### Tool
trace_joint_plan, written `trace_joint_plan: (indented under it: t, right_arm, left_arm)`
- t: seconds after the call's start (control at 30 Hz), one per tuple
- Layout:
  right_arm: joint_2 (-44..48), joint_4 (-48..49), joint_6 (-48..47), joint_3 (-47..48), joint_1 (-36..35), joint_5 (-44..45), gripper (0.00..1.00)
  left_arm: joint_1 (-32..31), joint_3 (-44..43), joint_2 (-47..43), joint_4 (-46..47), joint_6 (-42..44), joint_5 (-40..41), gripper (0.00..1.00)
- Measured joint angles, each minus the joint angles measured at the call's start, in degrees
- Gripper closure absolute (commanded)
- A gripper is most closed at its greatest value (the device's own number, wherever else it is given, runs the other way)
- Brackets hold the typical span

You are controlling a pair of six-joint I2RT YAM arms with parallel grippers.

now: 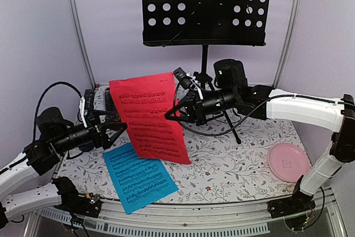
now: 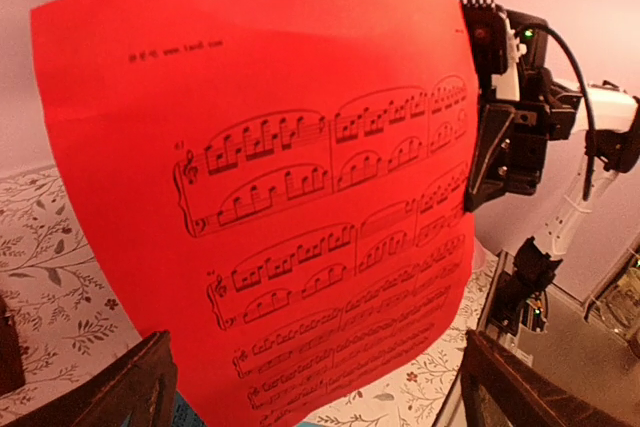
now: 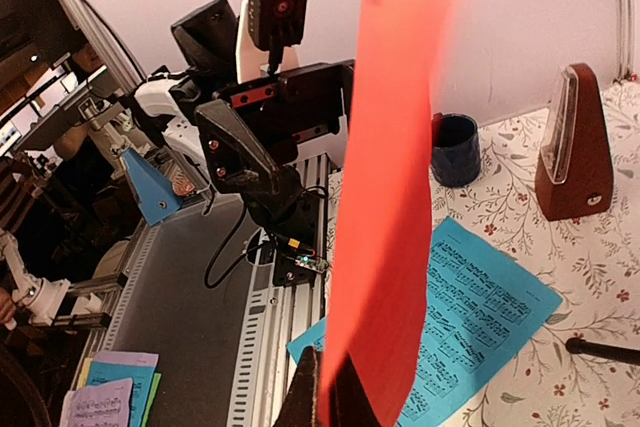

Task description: Set up the instrument practice props

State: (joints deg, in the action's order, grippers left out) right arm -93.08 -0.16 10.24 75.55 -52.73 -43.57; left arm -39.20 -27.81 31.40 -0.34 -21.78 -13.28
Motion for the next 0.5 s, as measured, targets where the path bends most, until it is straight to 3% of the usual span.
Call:
trace_joint_plan:
  t: [0.27, 0.5]
  right_arm:
    - [10.12, -9.53, -6.91, 1.29, 3.58, -0.13, 1.0]
    - [14.73, -16.65, -7.67, 11.02, 11.19, 1.86, 1.0]
  left_arm:
    - [0.0, -2.67, 1.92, 3.43, 4.63, -7.23, 0.08]
    - [-0.02, -19.15, 15.93, 4.52, 10.91, -6.56, 0.21]
